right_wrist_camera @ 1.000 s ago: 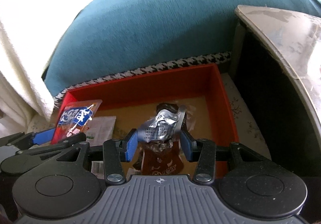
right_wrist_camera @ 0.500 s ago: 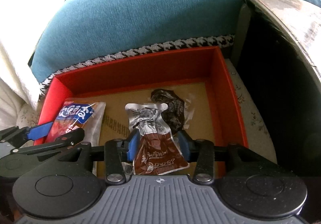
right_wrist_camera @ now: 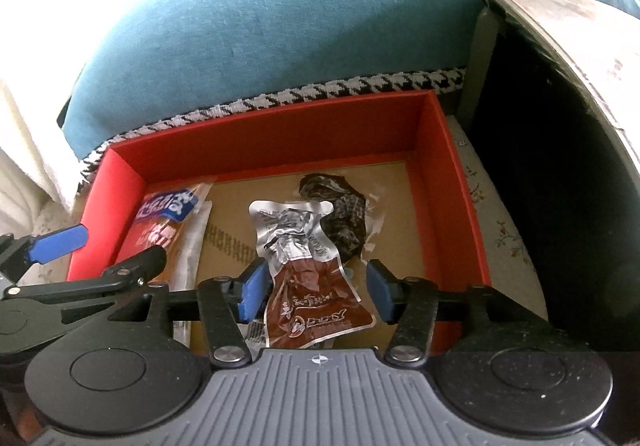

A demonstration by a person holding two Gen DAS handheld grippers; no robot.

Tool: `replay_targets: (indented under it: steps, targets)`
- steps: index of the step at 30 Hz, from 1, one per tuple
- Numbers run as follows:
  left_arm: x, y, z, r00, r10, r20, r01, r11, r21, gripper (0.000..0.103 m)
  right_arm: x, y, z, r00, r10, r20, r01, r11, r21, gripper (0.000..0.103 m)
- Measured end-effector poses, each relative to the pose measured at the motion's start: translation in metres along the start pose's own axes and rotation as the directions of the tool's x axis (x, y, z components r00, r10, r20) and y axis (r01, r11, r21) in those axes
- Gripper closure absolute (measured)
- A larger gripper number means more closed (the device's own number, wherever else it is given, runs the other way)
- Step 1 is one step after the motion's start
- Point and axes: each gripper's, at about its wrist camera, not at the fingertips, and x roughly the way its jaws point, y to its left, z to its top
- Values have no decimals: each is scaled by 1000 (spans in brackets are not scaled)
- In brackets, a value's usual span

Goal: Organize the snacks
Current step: 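Lower the bean bag into the box with the left tool while the right tool lowers the foil pouch, then open both tools to release the bean bag and foil pouch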

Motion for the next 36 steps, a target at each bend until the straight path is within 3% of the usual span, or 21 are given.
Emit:
replay_targets:
  steps: [27, 36]
  targets:
    - [-46, 21, -13, 997, 42, 62, -43, 999, 14, 31, -21, 21, -15, 1000, 2, 0, -2, 997, -72, 18]
    - [-62, 36, -30, 997, 48, 62, -49, 999, 5, 26, -36, 25, -24, 1000, 3, 15, -2, 996, -92, 17]
